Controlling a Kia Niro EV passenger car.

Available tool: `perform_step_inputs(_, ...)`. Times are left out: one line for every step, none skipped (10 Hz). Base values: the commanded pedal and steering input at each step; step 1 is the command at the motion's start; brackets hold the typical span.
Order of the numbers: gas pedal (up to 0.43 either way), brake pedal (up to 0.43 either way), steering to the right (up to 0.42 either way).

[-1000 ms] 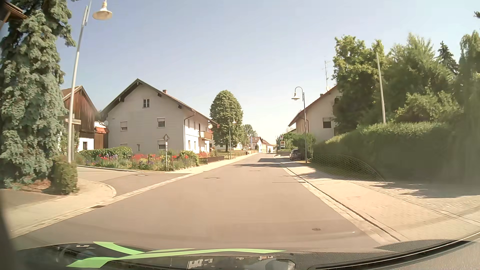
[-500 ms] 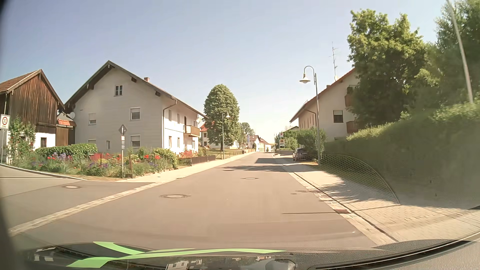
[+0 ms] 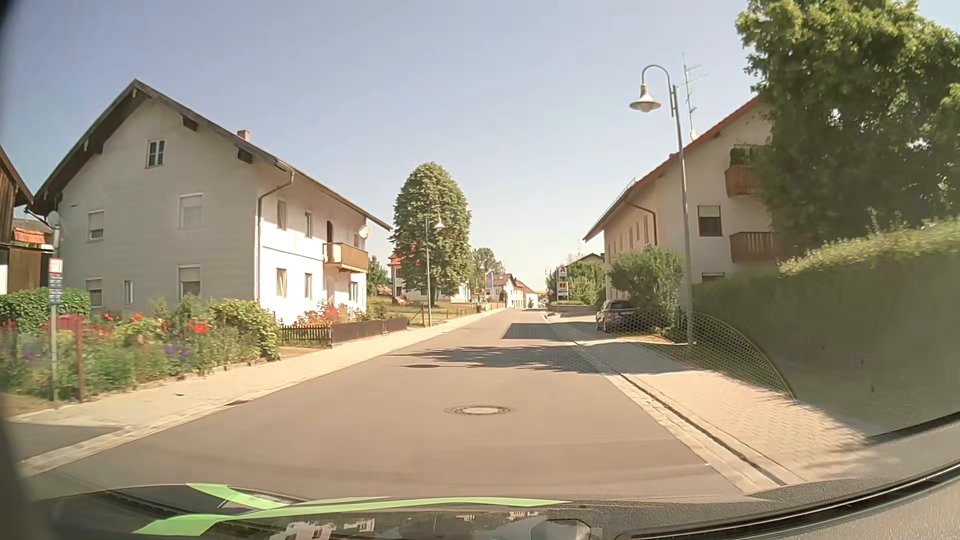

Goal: Follow the waypoints while adhering to traffic rules and regulations

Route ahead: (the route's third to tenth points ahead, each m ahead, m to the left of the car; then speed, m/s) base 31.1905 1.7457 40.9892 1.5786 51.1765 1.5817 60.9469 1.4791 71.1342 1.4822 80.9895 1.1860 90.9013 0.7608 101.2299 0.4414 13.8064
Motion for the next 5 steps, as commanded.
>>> perform_step_inputs(0.169,0.0,0.003)
perform_step_inputs(0.169,0.0,0.003)
perform_step_inputs(0.157,0.0,0.003)
perform_step_inputs(0.157,0.0,0.003)
perform_step_inputs(0.157,0.0,0.003)
